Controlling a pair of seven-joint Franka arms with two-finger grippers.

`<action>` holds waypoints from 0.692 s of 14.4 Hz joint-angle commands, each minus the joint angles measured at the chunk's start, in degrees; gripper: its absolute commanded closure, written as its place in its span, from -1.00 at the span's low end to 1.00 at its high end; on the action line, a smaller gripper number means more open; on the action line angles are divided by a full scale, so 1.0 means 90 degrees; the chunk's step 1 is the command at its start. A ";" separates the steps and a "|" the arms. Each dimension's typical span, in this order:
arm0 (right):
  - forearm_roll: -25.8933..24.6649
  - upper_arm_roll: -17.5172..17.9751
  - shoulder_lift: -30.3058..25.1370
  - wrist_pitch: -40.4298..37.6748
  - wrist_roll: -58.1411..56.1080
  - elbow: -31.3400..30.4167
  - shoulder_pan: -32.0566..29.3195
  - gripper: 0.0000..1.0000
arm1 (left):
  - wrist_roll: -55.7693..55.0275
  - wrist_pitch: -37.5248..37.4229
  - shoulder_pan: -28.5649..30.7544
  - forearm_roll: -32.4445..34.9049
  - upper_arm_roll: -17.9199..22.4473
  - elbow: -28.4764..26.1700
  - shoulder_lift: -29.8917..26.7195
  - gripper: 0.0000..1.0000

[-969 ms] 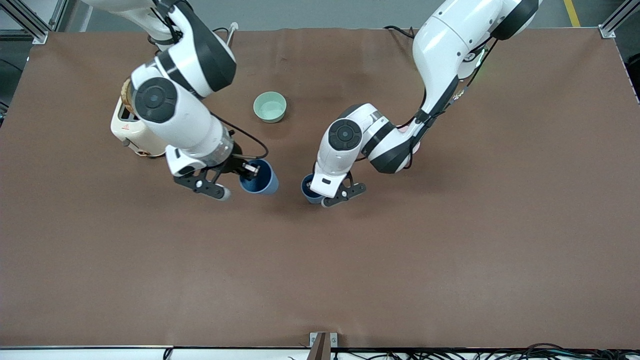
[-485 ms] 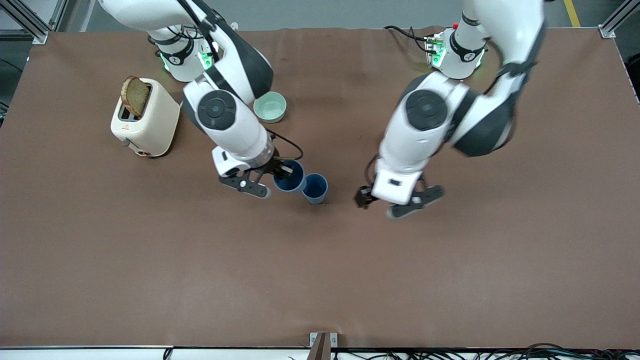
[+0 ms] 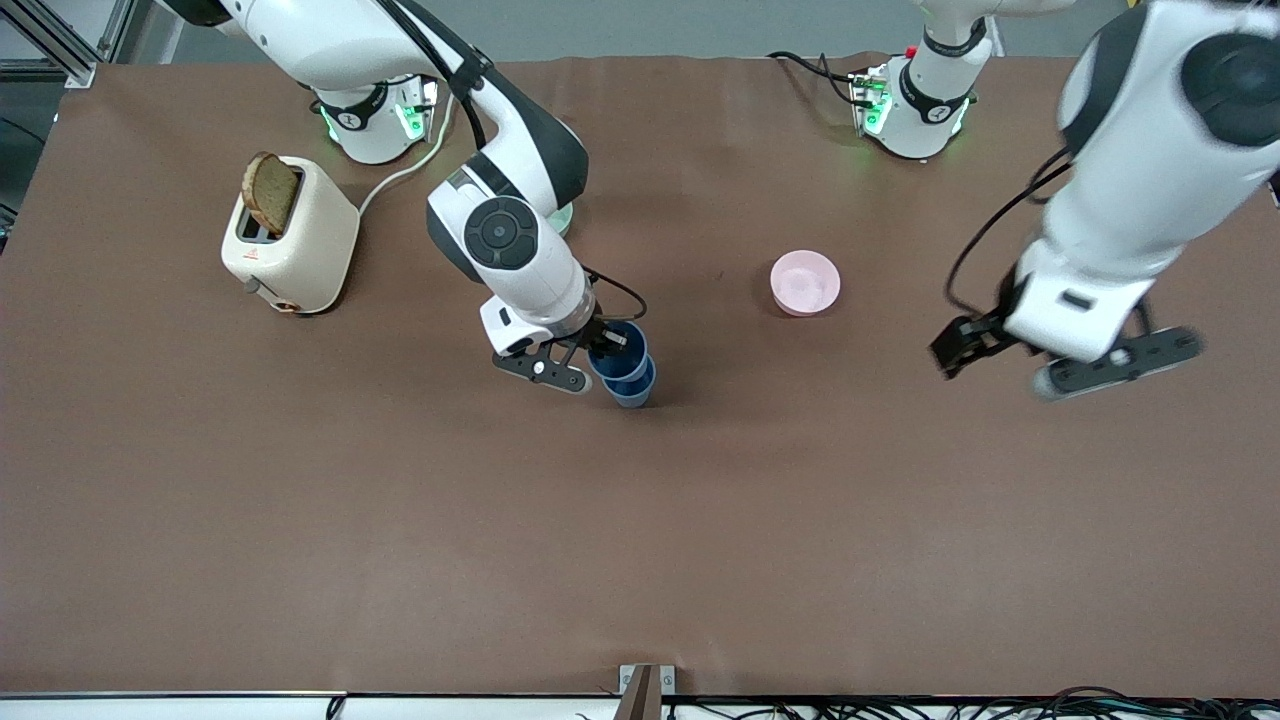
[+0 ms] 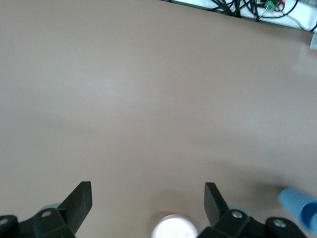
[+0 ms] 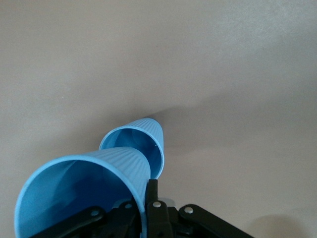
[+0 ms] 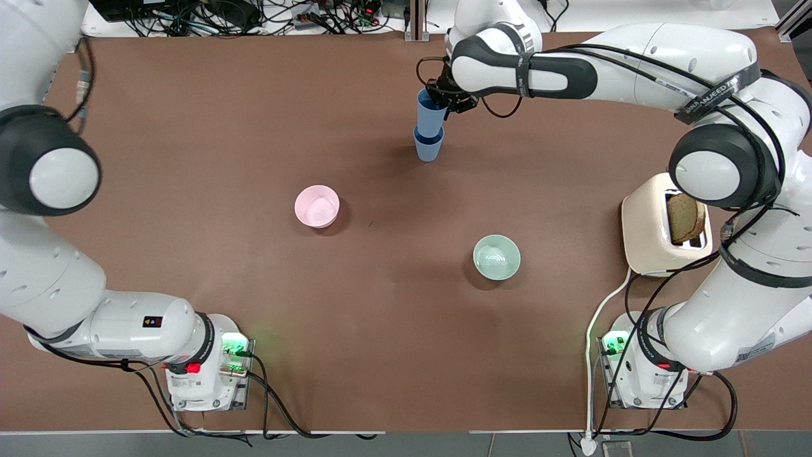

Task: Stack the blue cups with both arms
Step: 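Open the left gripper and raise it away while the right gripper holds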

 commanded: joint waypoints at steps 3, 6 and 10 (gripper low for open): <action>-0.0280 0.0021 0.0182 0.0149 0.0170 0.0069 0.0066 0.95 | 0.1673 -0.0845 0.0600 -0.0476 0.0017 -0.0310 -0.1052 -1.00; -0.0301 0.0021 0.0221 0.0158 0.0170 0.0069 0.0066 0.92 | 0.2474 -0.1109 0.0213 -0.0801 0.0991 -0.0476 -0.1364 -1.00; -0.0301 0.0021 0.0290 0.0168 0.0180 0.0079 0.0056 -0.31 | 0.2652 -0.1227 0.0279 -0.0995 0.1189 -0.0808 -0.1542 -1.00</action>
